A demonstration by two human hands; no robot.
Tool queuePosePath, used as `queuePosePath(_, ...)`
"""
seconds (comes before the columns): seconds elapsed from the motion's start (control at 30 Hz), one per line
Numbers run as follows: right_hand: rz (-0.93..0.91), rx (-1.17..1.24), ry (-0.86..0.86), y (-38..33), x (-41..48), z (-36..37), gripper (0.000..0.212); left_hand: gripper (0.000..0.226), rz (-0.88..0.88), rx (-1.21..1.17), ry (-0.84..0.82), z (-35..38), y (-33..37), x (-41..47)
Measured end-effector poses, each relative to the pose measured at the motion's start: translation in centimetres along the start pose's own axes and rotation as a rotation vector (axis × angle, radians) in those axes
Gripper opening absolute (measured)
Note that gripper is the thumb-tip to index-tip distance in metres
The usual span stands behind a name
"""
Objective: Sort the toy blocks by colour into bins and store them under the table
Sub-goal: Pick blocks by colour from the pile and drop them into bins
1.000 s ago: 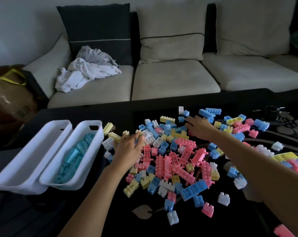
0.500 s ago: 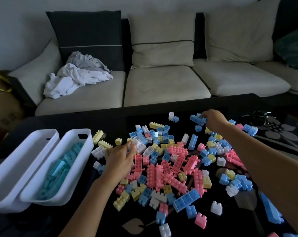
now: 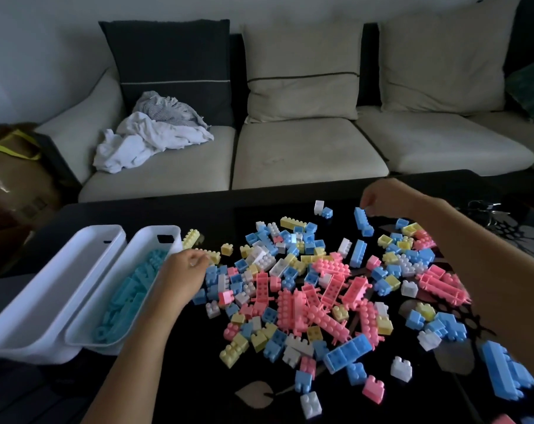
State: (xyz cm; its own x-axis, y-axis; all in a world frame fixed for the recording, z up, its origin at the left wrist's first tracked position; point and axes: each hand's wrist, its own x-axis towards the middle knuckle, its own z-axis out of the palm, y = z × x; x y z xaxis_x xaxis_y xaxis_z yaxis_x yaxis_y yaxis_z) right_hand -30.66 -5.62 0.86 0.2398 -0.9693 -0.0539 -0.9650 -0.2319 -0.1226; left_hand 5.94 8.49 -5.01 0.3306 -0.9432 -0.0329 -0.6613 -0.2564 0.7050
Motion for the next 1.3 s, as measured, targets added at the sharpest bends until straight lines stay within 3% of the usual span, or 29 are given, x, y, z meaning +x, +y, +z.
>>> queuePosePath(0.2, -0.343, 0.255, 0.063, -11.3, -1.4, -1.6, 0.013, 0.017, 0.158, 0.002, -0.119, -2.3, -0.5, -3.1)
queuePosePath(0.37, -0.535, 0.434, 0.024, -22.0, -1.8, -0.8, 0.018, 0.014, 0.284, 0.018, 0.143, -6.8, -1.7, -5.7)
queuePosePath(0.6, -0.632, 0.634, 0.005, -32.9, -2.4, 3.5, 0.020, 0.014, 0.254, 0.118, 0.424, -13.9, -6.0, -7.5)
queuePosePath(0.7, -0.579, 0.706, 0.003, -34.0, -2.6, 5.2, 0.023, 0.022, 0.132, 0.190, 0.494, -16.6, -8.3, -6.0)
queuePosePath(0.87, -0.404, 0.617, 0.172, -31.6, -2.2, 6.4, 0.017, 0.040, -0.117, 0.234, 0.377, -18.4, -11.6, -3.4)
queuePosePath(0.97, -0.306, 0.555, 0.150, -29.6, -2.3, 7.6, 0.019, 0.027, -0.150, 0.280, 0.323, -17.8, -12.0, -3.1)
queuePosePath(1.07, -0.293, 0.470, 0.093, -28.3, -3.2, 8.8, 0.021, 0.011, -0.163, 0.341, 0.372, -17.4, -11.5, -3.3)
queuePosePath(1.3, -0.325, 0.411, 0.064, -28.5, -4.4, 9.3, 0.027, 0.010, -0.207, 0.509, 0.488, -17.7, -11.2, -3.2)
